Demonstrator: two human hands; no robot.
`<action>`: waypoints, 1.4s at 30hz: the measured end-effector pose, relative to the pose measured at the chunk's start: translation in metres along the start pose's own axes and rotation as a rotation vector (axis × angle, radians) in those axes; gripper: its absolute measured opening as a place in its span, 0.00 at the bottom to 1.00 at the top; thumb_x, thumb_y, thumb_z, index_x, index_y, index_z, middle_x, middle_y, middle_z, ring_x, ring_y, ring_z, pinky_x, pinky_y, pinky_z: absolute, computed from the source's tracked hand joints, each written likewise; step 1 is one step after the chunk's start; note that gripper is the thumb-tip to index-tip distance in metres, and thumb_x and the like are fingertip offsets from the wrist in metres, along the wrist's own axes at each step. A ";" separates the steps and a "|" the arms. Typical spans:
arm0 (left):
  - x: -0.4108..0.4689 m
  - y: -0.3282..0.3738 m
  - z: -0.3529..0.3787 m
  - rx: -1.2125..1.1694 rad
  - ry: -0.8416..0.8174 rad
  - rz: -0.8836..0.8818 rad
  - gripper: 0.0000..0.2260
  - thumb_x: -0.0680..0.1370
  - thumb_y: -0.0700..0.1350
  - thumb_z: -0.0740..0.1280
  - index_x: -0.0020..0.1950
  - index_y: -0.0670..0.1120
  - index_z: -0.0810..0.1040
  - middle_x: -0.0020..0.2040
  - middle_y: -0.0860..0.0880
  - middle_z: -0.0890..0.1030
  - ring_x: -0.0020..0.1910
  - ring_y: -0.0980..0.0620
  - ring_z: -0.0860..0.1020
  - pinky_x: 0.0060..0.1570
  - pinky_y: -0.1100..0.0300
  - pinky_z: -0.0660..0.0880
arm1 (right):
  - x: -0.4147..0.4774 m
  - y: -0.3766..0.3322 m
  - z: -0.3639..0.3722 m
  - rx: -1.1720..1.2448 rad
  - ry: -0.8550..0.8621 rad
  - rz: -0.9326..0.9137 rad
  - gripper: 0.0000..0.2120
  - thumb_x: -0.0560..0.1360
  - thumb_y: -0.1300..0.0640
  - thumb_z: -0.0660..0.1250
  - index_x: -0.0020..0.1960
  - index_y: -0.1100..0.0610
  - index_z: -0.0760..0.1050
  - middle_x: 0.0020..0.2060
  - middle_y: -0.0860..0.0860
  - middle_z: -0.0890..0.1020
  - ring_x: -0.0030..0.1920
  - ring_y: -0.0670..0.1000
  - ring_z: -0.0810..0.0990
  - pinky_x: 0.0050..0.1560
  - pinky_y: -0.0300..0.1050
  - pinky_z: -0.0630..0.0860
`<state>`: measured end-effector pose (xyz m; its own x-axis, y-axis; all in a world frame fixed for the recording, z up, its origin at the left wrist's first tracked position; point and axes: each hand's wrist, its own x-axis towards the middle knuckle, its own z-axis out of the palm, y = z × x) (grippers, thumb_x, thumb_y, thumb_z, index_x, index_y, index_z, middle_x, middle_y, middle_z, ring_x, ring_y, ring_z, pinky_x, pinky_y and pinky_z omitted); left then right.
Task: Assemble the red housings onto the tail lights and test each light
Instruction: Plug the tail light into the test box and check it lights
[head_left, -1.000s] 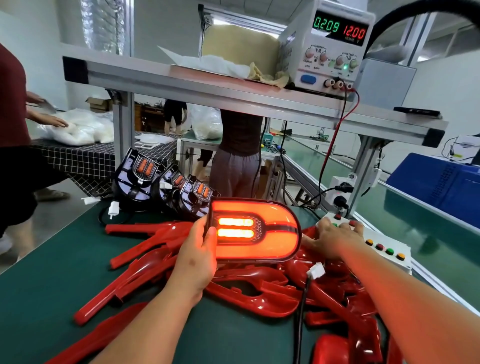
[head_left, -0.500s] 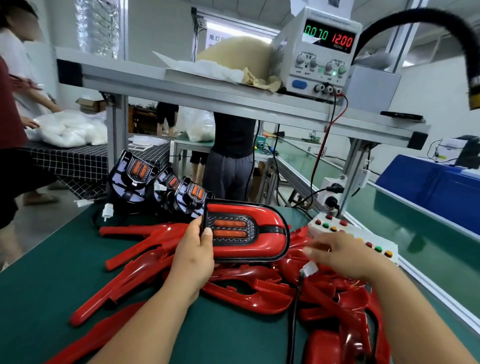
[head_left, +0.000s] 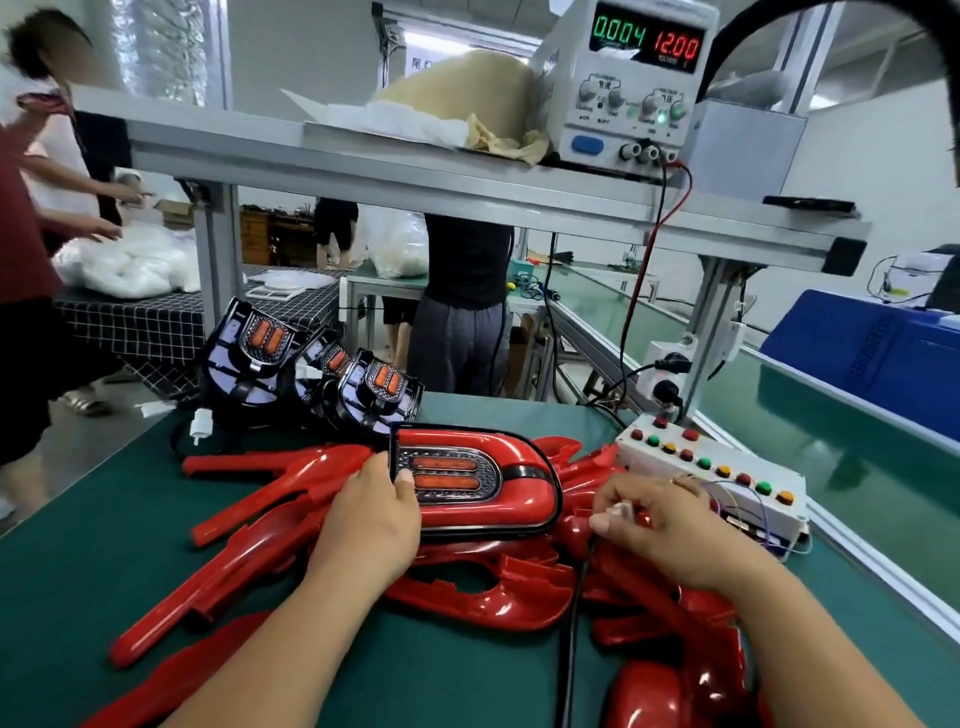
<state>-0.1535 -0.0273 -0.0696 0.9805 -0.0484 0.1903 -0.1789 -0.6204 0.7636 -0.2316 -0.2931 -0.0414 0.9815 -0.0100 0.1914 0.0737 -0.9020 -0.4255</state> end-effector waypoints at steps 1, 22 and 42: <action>0.000 0.000 -0.001 0.064 0.004 0.006 0.14 0.84 0.50 0.53 0.63 0.48 0.72 0.58 0.47 0.77 0.55 0.47 0.75 0.56 0.53 0.71 | 0.000 0.000 0.000 0.016 0.019 -0.009 0.03 0.76 0.43 0.67 0.45 0.39 0.72 0.42 0.44 0.80 0.48 0.37 0.74 0.67 0.51 0.54; -0.039 0.099 0.044 -0.100 -0.388 0.212 0.13 0.81 0.53 0.59 0.58 0.50 0.79 0.54 0.47 0.81 0.53 0.46 0.78 0.56 0.51 0.75 | -0.002 -0.033 0.013 0.136 0.299 -0.295 0.15 0.70 0.64 0.71 0.47 0.50 0.68 0.40 0.39 0.75 0.43 0.36 0.71 0.53 0.48 0.67; -0.031 0.066 0.046 -0.079 -0.140 0.223 0.16 0.67 0.61 0.61 0.39 0.49 0.74 0.33 0.51 0.76 0.36 0.53 0.74 0.34 0.55 0.69 | -0.003 -0.040 0.025 0.134 0.239 -0.399 0.10 0.69 0.61 0.65 0.50 0.55 0.77 0.40 0.40 0.78 0.42 0.42 0.77 0.42 0.27 0.68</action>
<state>-0.1925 -0.1029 -0.0532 0.9170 -0.2878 0.2760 -0.3916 -0.5196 0.7593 -0.2326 -0.2464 -0.0474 0.8048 0.2124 0.5542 0.4739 -0.7921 -0.3846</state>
